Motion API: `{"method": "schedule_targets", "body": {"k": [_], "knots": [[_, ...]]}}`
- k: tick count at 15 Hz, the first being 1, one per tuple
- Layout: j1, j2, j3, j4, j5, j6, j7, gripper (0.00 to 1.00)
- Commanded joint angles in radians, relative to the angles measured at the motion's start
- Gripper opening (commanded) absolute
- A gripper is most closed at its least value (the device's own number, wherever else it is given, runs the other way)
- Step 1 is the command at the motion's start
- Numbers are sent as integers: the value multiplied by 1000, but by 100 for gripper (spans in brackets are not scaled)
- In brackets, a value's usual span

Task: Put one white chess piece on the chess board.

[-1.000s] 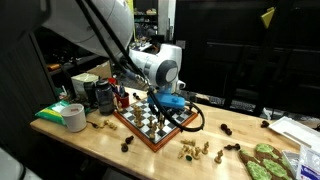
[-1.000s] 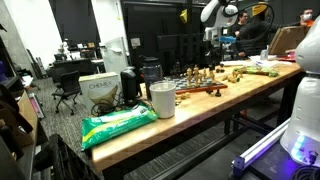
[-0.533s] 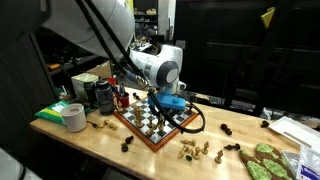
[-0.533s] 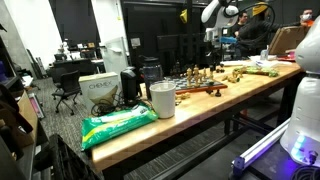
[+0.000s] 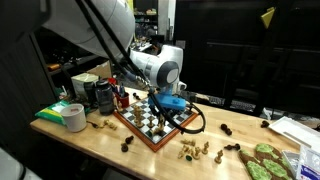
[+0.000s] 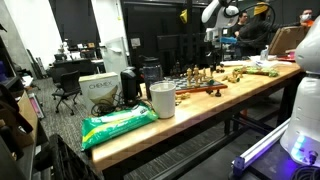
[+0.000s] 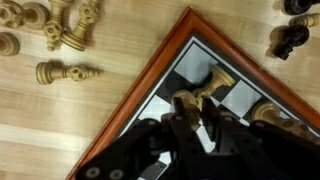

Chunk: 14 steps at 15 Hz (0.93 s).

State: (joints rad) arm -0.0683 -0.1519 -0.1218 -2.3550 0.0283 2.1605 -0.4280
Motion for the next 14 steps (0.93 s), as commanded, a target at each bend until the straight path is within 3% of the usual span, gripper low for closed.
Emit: {"method": "schedule_targets", "body": {"k": [1,14], "knots": [[-1,-31,-6,-22,-1,7,-22,6],[1,-54,-2,-34,-4,9,-18,6]]}}
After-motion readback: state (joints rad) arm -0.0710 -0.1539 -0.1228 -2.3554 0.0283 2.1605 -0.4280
